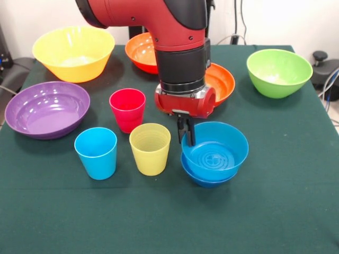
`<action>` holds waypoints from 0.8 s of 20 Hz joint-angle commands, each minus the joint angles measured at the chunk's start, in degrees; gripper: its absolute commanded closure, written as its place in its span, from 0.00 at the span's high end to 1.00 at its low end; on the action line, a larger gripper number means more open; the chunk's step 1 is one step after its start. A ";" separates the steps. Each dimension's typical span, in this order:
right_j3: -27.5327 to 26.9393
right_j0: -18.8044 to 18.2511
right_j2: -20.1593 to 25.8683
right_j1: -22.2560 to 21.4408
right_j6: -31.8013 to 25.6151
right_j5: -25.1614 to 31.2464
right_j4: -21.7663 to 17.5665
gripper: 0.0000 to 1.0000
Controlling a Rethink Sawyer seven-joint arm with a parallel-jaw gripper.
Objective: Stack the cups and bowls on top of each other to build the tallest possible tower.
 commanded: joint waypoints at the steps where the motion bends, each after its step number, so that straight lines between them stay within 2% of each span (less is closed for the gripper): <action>1: -3.53 -1.77 2.92 2.55 -5.48 5.00 -5.15 0.00; 16: -0.54 -2.03 3.95 2.58 -2.60 1.87 -8.06 0.00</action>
